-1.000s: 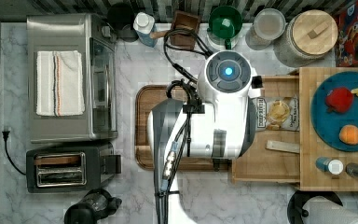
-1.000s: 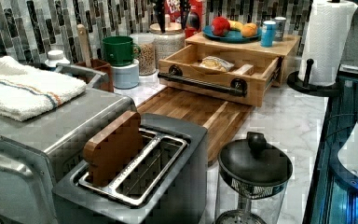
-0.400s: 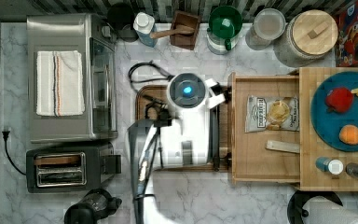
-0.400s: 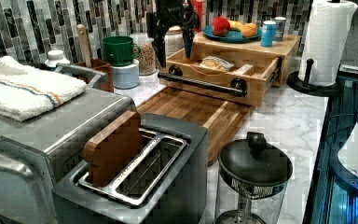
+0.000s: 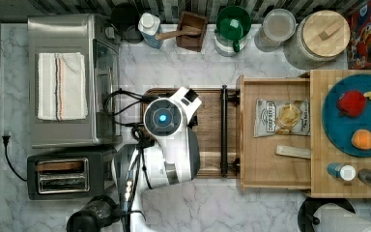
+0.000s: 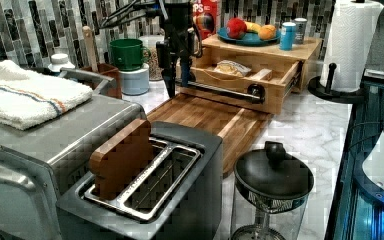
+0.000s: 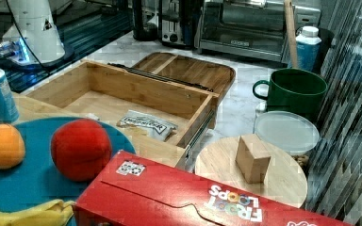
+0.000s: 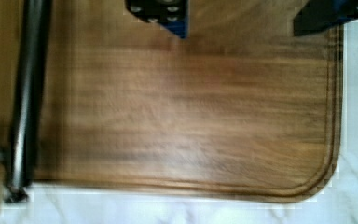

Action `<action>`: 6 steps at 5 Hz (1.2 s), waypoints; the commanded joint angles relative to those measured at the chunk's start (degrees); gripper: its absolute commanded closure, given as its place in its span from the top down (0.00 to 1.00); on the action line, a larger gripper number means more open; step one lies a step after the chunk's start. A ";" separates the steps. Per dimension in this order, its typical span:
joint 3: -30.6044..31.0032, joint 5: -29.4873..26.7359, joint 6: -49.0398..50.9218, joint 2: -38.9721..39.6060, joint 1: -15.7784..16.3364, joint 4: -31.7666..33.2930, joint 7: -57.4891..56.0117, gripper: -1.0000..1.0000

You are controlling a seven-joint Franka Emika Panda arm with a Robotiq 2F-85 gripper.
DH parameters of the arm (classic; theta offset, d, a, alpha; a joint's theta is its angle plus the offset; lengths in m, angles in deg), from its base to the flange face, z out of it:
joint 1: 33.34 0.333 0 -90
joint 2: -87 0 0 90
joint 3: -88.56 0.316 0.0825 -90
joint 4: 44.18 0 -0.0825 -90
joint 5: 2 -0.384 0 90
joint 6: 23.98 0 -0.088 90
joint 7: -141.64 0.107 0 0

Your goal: Close the drawer.

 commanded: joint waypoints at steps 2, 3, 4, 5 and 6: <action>-4.59 4.92 -7.04 4.31 -4.38 1.34 -7.10 0.00; -6.29 5.37 -5.74 3.88 -5.10 0.84 -8.83 0.00; -6.43 5.44 -7.26 4.14 -7.95 0.67 -12.39 0.00; -6.81 5.33 -8.73 5.08 -10.91 0.19 -15.64 0.00; -7.89 4.60 -13.61 7.58 -13.37 0.42 -19.12 0.00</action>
